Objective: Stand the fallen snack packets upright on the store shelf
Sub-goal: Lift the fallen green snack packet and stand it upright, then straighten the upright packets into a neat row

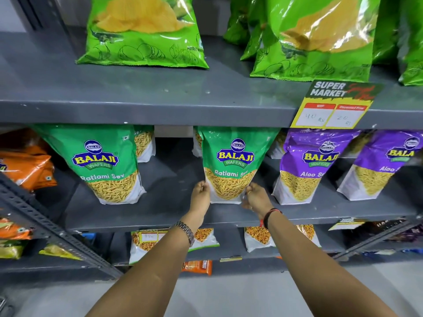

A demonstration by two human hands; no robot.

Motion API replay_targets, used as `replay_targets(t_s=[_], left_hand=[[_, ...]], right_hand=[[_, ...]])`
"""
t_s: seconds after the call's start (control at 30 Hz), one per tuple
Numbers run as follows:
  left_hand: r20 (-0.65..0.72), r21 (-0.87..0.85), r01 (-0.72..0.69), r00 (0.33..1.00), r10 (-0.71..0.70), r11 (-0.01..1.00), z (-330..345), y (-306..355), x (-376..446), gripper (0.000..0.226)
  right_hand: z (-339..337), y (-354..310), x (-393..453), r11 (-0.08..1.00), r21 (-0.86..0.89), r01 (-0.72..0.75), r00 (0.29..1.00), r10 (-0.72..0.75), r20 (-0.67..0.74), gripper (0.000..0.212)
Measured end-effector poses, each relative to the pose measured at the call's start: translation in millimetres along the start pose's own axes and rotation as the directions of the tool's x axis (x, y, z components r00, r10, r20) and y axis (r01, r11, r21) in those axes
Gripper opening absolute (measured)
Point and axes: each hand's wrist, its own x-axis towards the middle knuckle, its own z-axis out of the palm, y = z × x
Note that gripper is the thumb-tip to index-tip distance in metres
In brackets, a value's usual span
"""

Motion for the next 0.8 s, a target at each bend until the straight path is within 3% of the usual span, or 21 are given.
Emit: replay_targets(t_s=[0.3, 0.43, 0.53, 0.63, 0.8], left_hand=[[0.027, -0.01, -0.028, 0.999, 0.029, 1.0, -24, -8, 25, 0.035], [-0.112, -0.063, -0.046, 0.993, 0.039, 0.997, -21, -16, 20, 0.037], [-0.262, -0.192, -0.042, 0.965, -0.01, 0.98, -13, -30, 9, 0.028], [-0.185, -0.376, 0.034, 0.977, -0.11, 0.926, 7, -35, -2, 0.022], [-0.123, -0.391, 0.058, 0.986, -0.114, 0.918, 74, -29, -23, 0.035]], right_hand=[[21, -10, 5, 0.999, 0.0, 0.043, 0.998, -0.043, 0.047, 0.031], [7, 11, 10, 0.992, -0.043, 0.119, 0.989, -0.114, 0.095, 0.038], [-18, 33, 0, 0.995, 0.028, 0.099, 0.994, -0.1, 0.035, 0.032], [-63, 57, -13, 0.99, 0.1, 0.104, 0.993, -0.099, -0.059, 0.029], [-150, 86, -2, 0.994, 0.002, 0.11, 0.956, -0.105, -0.275, 0.017]])
